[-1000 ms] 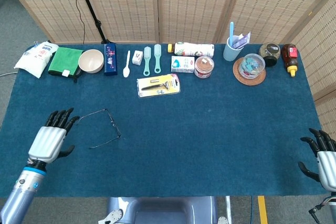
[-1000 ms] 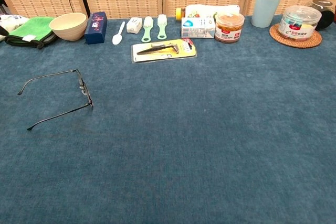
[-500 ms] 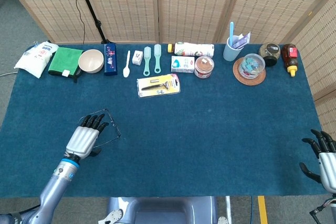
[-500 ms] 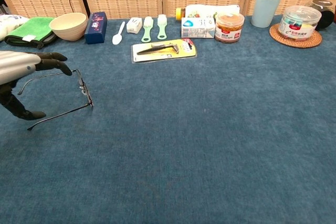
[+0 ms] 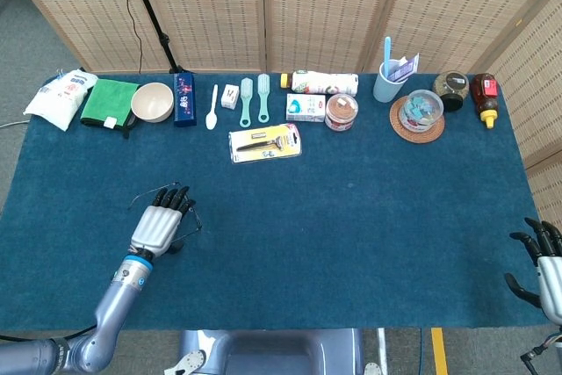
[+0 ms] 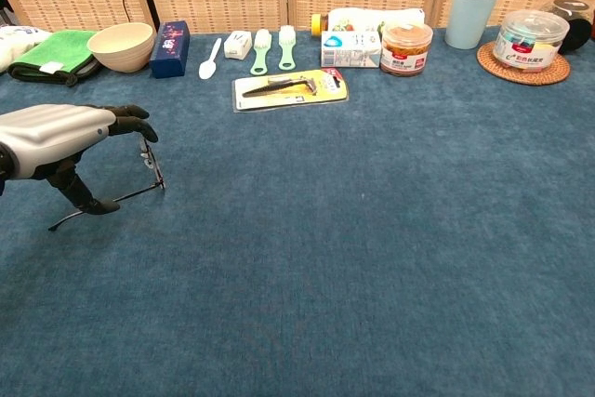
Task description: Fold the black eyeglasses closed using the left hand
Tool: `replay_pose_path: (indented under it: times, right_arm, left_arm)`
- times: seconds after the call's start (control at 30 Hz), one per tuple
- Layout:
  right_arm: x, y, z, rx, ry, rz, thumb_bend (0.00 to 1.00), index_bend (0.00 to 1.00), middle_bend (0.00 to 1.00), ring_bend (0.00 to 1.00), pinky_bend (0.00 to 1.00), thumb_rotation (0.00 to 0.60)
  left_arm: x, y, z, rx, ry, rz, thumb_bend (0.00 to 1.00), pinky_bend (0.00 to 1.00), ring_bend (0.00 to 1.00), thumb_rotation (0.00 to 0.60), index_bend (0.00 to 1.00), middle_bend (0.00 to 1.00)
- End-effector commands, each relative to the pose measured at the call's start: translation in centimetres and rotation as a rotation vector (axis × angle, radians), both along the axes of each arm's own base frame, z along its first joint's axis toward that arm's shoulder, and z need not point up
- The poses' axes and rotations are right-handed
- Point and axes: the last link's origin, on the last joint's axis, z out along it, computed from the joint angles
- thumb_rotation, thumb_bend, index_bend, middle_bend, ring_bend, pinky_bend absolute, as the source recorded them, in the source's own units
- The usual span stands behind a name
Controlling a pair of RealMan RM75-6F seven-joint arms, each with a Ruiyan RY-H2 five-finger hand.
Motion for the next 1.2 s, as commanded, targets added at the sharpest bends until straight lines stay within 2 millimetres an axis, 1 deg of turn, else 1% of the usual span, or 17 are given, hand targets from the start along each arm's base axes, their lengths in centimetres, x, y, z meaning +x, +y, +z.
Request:
replay_pose_path:
  times: [0.03, 0.43, 0.87, 1.03, 1.2]
  right_arm:
    - [0.0, 0.0, 0.0, 0.001, 0.001, -0.005, 0.27, 0.28, 0.14, 0.11, 0.21, 0.6]
    - [-0.1, 0.1, 0.1, -0.005, 0.004, -0.016, 0.27, 0.28, 0.14, 0.11, 0.22, 0.6]
    - [0.1, 0.3, 0.3, -0.012, 0.01, -0.027, 0.27, 0.27, 0.14, 0.11, 0.23, 0.6]
    - [0.2, 0.5, 0.3, -0.014, 0.015, -0.036, 0.27, 0.27, 0.14, 0.11, 0.24, 0.6]
    - [0.2, 0.5, 0.4, -0.016, 0.016, -0.041, 0.27, 0.27, 0.14, 0.11, 0.24, 0.6]
  left_arm:
    - [0.1, 0.4, -0.4, -0.005, 0.002, 0.0, 0.22, 0.0, 0.0, 0.6, 0.18, 0.0]
    - [-0.2, 0.9, -0.7, 0.006, 0.02, 0.007, 0.22, 0.0, 0.0, 0.6, 0.24, 0.0]
    - [-0.5, 1.7, -1.0, 0.01, 0.034, 0.013, 0.22, 0.0, 0.0, 0.6, 0.25, 0.0]
    - [-0.6, 2.1, -1.1, 0.016, 0.031, 0.023, 0.24, 0.0, 0.0, 0.6, 0.32, 0.0]
    - [-0.7, 2.1, -1.1, 0.02, 0.035, 0.021, 0.28, 0.0, 0.0, 0.6, 0.39, 0.0]
